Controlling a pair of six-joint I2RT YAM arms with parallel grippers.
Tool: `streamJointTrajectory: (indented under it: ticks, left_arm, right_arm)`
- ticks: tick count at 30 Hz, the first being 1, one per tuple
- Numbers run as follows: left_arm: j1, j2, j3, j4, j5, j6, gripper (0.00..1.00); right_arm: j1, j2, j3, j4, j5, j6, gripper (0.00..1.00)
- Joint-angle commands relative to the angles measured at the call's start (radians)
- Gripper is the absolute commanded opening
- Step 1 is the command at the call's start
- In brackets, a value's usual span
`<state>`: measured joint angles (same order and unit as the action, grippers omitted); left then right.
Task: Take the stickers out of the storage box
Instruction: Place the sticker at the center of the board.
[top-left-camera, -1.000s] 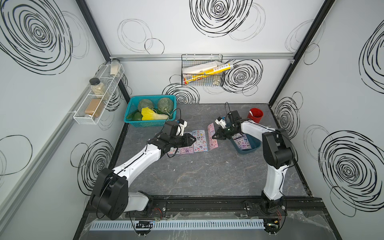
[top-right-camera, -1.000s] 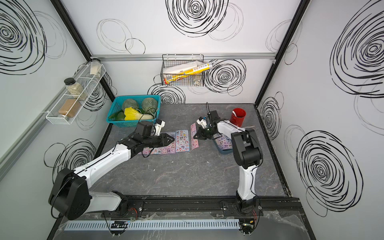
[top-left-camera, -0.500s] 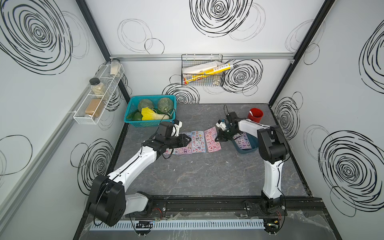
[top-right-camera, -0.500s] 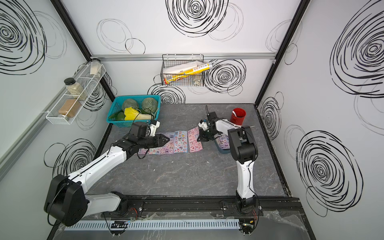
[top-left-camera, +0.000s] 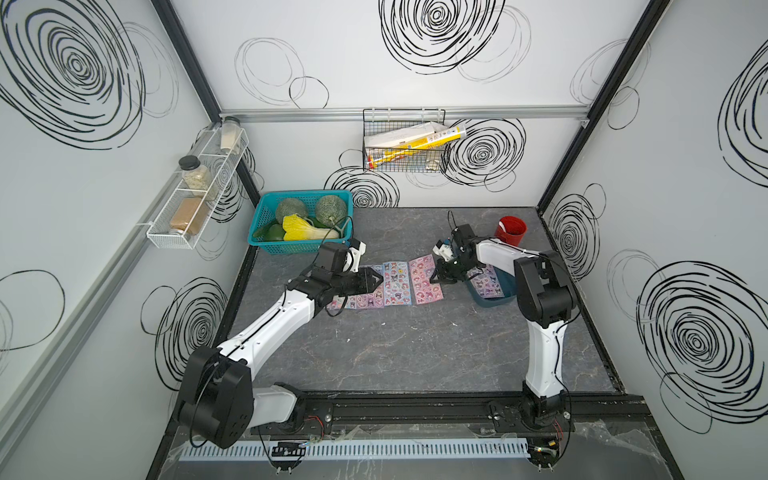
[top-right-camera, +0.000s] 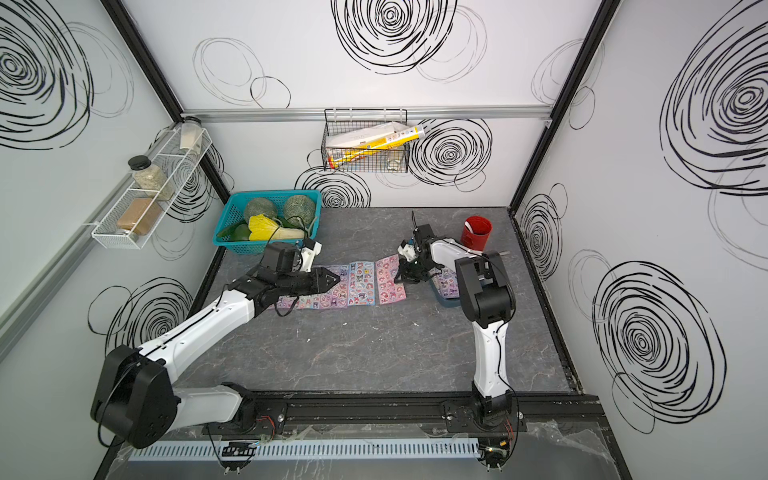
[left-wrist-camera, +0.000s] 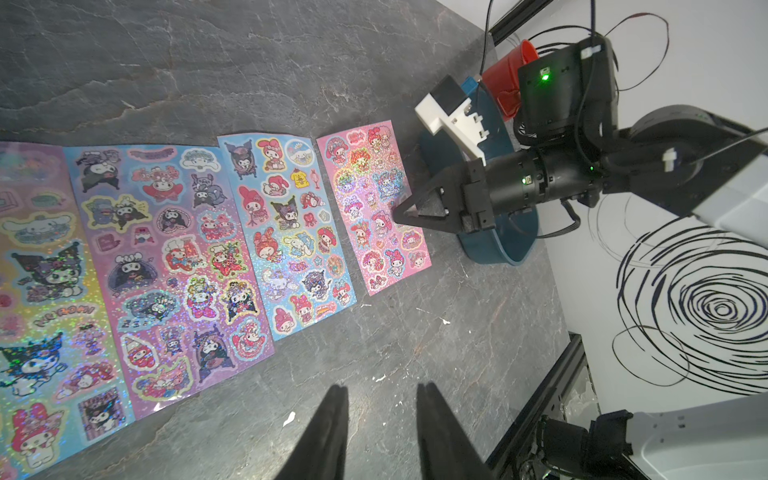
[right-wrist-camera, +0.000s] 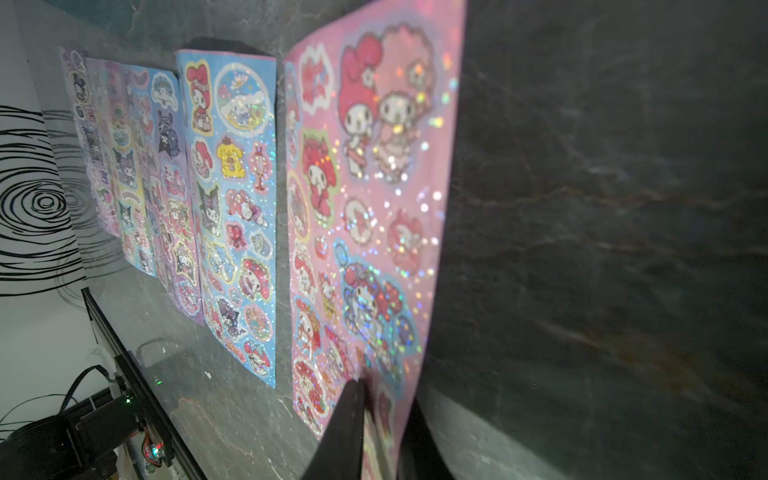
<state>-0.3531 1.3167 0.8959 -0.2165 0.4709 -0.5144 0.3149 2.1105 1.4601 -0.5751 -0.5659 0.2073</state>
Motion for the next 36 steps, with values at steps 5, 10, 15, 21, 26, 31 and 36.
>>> streamJointTrajectory:
  ticks: [5, 10, 15, 21, 26, 31, 36]
  left_arm:
    - [0.006, 0.016, 0.043, 0.014, 0.02, 0.026, 0.34]
    - [0.006, 0.025, 0.057, 0.007, 0.023, 0.036, 0.34]
    - [0.006, 0.028, 0.078, -0.003, 0.025, 0.051, 0.34]
    - [0.009, 0.052, 0.154, -0.017, 0.012, 0.071, 0.34]
    - [0.012, 0.101, 0.254, -0.05, 0.014, 0.095, 0.34]
    - [0.017, 0.156, 0.352, -0.076, 0.041, 0.118, 0.35]
    - [0.019, 0.197, 0.414, -0.088, 0.056, 0.13, 0.35]
  right_arm:
    - [0.011, -0.034, -0.015, -0.002, 0.013, 0.012, 0.3]
    - [0.019, -0.069, -0.011, -0.027, 0.056, 0.01, 0.35]
    - [0.02, -0.129, -0.016, -0.046, 0.08, 0.012, 0.39]
    - [0.018, -0.227, -0.03, -0.044, 0.103, 0.02, 0.41]
    - [0.006, -0.282, -0.035, -0.062, 0.191, 0.008, 0.45]
    - [-0.072, -0.358, -0.087, -0.031, 0.213, 0.016, 0.48]
    - [-0.138, -0.421, -0.137, -0.005, 0.313, 0.014, 0.51]
